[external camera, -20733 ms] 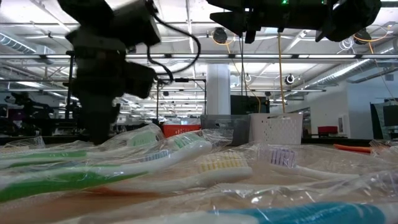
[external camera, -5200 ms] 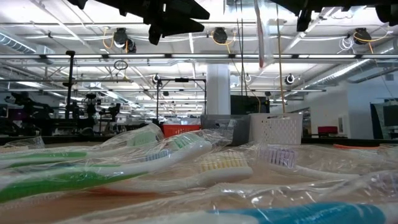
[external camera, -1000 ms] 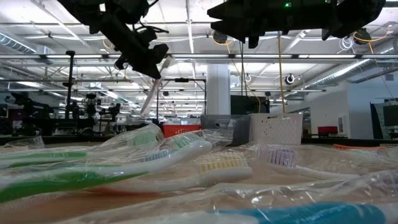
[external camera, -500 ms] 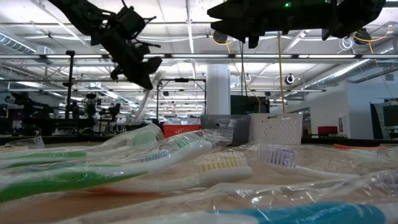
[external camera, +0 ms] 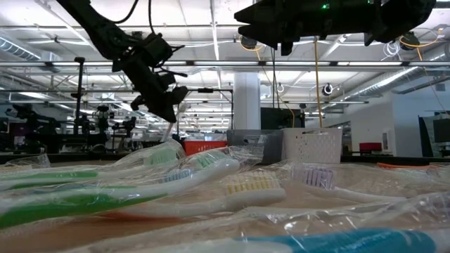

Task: Pick & Place Toothbrushes
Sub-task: Put the orange toothbrush into the black bin

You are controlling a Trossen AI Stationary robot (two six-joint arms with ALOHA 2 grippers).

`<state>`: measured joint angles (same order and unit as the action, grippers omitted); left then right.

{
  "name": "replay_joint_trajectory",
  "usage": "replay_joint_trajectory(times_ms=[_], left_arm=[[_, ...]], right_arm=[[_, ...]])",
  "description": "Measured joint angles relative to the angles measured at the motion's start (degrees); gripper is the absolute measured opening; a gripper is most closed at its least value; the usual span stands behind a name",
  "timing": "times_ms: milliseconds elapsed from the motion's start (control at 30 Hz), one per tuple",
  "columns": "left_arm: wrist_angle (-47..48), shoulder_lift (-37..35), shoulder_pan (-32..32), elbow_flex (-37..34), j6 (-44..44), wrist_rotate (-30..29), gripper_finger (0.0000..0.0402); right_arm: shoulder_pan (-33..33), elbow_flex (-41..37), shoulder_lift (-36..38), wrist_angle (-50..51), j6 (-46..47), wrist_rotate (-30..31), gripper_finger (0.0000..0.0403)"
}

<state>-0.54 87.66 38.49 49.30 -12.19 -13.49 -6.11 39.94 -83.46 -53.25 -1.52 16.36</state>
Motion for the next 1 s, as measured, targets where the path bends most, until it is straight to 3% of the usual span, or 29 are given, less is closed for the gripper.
replay_joint_trajectory(times_ms=[333, 733, 1000], left_arm=[[0.07, 1.01, 0.33, 0.00, -0.37, -0.33, 0.0042], [0.26, 1.01, 0.34, 0.02, -0.54, -1.97, 0.0126], [0.21, 1.01, 0.32, 0.04, -0.55, -0.16, 0.0145]], right_arm=[[0.00, 0.00, 0.00, 0.03, 0.00, 0.00, 0.0212], [0.00, 0.00, 0.00, 0.40, 0.00, 0.00, 0.0212], [0.00, 0.00, -0.02, 4.56, 3.16, -0.07, 0.0212]])
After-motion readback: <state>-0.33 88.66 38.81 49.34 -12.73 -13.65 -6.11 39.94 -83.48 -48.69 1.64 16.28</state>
